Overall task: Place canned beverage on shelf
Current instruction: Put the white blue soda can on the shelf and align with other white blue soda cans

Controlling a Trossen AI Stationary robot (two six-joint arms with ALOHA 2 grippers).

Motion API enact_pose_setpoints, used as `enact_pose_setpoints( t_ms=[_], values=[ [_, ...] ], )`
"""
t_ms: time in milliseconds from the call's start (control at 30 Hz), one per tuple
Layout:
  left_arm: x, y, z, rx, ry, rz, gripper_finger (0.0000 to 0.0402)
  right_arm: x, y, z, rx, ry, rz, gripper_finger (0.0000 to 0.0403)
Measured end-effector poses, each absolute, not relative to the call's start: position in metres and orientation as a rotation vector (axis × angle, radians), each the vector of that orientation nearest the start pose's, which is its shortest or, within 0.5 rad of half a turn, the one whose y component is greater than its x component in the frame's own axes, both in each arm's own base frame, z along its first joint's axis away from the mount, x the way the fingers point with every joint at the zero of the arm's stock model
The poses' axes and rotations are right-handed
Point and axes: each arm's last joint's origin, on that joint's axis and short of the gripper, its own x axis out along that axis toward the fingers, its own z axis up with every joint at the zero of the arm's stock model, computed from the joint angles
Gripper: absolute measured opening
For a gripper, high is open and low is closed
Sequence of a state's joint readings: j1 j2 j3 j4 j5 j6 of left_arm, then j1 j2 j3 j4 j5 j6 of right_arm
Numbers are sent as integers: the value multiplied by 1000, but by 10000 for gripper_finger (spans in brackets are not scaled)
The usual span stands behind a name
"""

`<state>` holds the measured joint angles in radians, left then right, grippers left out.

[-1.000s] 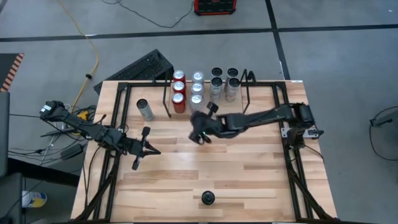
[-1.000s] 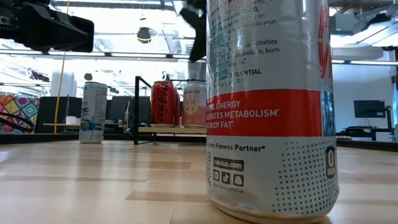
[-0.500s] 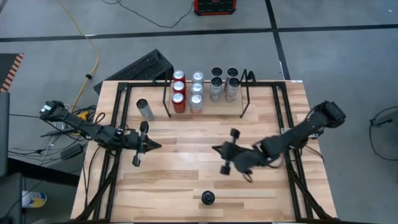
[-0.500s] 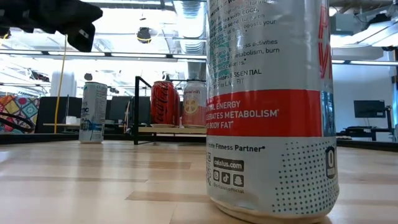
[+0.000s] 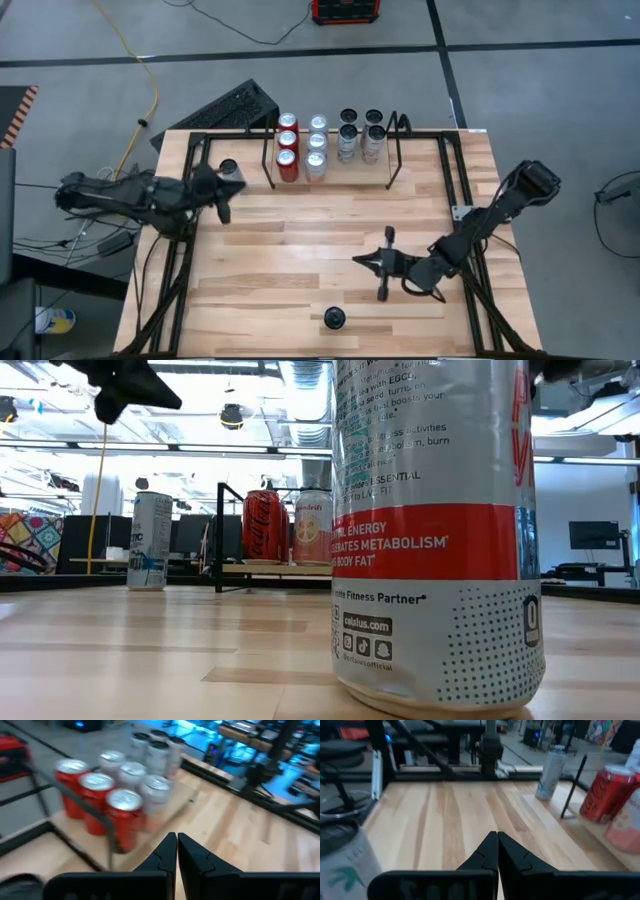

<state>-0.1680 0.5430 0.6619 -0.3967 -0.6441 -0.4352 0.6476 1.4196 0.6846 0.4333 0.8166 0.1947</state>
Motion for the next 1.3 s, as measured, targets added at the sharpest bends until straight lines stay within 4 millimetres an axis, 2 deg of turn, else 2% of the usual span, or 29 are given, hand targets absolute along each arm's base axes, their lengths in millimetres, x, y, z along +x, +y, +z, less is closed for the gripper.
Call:
enact_pose_setpoints(
  t_ms=[133, 233, 433, 600, 700, 833, 1000, 1133, 1300],
  values=[
    [112, 8, 319, -242, 216, 532, 7, 237, 161, 222, -57, 193, -164, 24],
    [114, 16, 323, -194, 273, 566, 36, 237, 162, 221, -87, 197, -159, 24],
    [124, 46, 343, -86, 451, 744, 141, 243, 151, 222, -112, 193, -240, 24],
    [134, 78, 358, -134, 692, 853, 231, 251, 139, 221, -109, 199, -290, 24],
    [138, 96, 364, -215, 811, 829, 271, 254, 135, 218, -118, 218, -290, 25],
    [147, 119, 354, -359, 944, 754, 307, 255, 135, 216, -120, 240, -236, 25],
    [153, 143, 333, -458, 1095, 791, 318, 253, 138, 216, -121, 240, -224, 25],
    [159, 152, 323, -455, 1156, 760, 319, 253, 138, 216, -121, 240, -224, 25],
    [163, 156, 319, -346, 1224, 684, 319, 253, 138, 216, -118, 242, -222, 25]
  ],
)
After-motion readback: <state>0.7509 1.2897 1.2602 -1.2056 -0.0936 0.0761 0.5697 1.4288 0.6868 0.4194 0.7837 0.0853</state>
